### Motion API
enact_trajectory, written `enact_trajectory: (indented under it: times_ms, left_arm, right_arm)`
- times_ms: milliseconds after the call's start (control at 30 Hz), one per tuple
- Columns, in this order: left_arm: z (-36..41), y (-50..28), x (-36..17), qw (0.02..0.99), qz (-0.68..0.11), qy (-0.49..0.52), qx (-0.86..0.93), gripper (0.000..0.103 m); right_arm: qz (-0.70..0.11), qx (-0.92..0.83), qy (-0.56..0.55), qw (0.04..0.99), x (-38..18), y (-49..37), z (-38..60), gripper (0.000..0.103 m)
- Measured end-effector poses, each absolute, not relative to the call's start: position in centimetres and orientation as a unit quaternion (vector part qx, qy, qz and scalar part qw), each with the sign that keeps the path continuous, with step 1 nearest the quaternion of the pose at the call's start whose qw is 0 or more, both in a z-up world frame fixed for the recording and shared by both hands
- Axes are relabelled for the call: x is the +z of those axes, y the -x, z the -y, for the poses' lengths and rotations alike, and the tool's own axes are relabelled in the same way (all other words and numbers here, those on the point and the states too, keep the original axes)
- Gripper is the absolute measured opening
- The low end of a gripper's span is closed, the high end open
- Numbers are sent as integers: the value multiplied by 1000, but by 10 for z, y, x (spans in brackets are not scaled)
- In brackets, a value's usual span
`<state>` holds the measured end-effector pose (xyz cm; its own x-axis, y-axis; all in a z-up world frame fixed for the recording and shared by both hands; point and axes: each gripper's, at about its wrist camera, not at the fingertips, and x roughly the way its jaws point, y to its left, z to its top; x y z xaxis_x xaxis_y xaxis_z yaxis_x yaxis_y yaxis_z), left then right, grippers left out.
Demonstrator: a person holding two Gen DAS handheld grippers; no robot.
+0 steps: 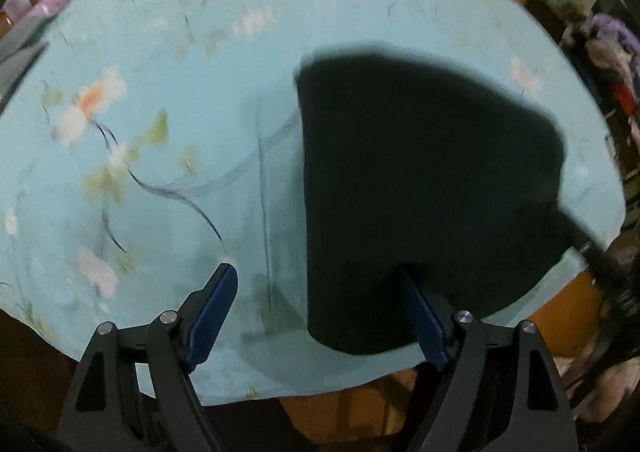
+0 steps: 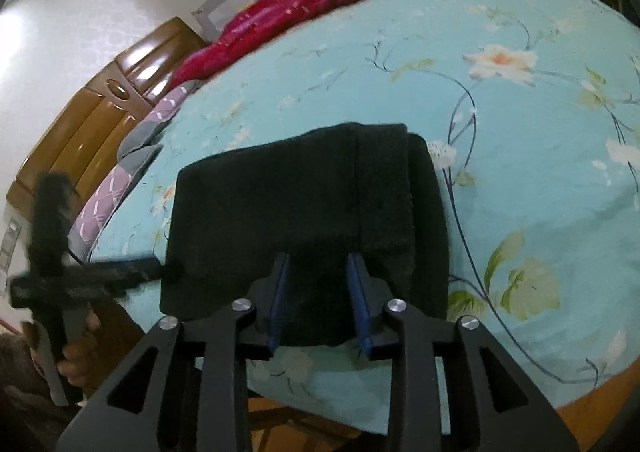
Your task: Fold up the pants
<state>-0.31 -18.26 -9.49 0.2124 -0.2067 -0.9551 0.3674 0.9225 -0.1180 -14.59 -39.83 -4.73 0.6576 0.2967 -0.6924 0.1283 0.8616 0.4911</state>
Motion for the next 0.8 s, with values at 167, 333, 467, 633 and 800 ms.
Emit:
enact_trajectory:
  times_ms: [167, 333, 467, 633, 800]
  left_arm:
    - [177, -3, -79, 773, -602, -42, -197, 78]
    - [157, -18, -46, 801, -565, -3, -197, 79]
    - [141, -35, -59, 789, -590, 32, -169, 79]
    - [122, -47, -88, 752, -636, 92, -147, 79]
    - [129, -49, -76, 762, -624, 87, -153, 76]
  right_arm:
    - [-428, 57, -293, 853, -40, 144, 410, 32]
    - [-387, 18, -340, 857, -21, 157, 449, 77]
    - [-402, 14, -366, 839, -32, 151, 465, 78]
    - [-429, 0, -348, 833, -43, 135, 466, 78]
    - [-406, 38, -326, 853, -29, 137, 455, 77]
